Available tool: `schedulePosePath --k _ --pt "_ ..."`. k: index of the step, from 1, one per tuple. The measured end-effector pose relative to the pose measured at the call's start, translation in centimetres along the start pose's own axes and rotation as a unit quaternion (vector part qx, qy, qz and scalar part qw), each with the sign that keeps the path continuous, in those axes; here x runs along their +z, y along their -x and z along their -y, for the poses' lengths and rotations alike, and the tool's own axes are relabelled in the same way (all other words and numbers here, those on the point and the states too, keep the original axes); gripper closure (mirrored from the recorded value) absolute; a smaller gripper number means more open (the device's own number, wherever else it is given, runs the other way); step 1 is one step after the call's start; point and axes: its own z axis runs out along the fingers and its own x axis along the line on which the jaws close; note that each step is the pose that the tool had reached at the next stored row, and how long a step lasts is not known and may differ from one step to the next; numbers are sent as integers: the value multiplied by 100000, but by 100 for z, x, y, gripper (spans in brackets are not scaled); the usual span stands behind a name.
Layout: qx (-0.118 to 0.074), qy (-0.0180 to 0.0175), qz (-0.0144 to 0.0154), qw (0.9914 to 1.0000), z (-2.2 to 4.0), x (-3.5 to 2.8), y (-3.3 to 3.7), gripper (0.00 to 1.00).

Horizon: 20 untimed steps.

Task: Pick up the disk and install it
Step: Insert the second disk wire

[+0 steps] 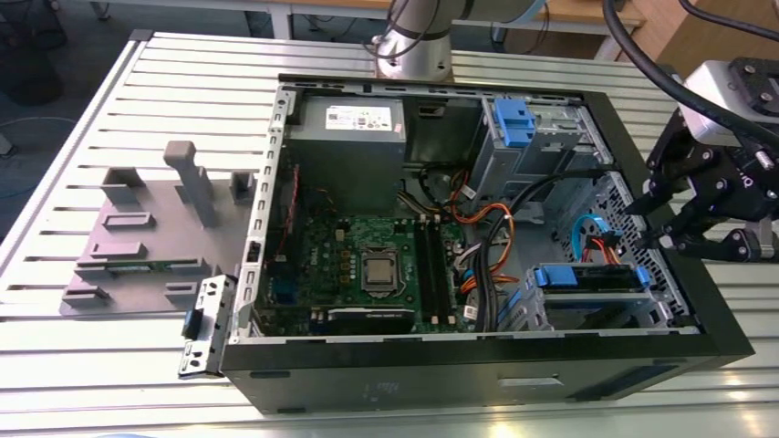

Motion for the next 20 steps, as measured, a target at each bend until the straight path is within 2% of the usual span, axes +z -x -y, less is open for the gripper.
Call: schedulePosePath --k 3,6,13,18,19,20 --pt "33 -27 -840 99996 -2 0 1 59" --pt "38 -24 -849 99996 -20 2 4 59" --pt "35 -38 -845 99996 -151 11 0 59" --pt "35 -43 -879 99996 -215 19 -3 59" --pt "38 -44 -1006 99995 -217 20 -3 59" --pt "44 -51 -1268 99992 -218 20 -3 59"
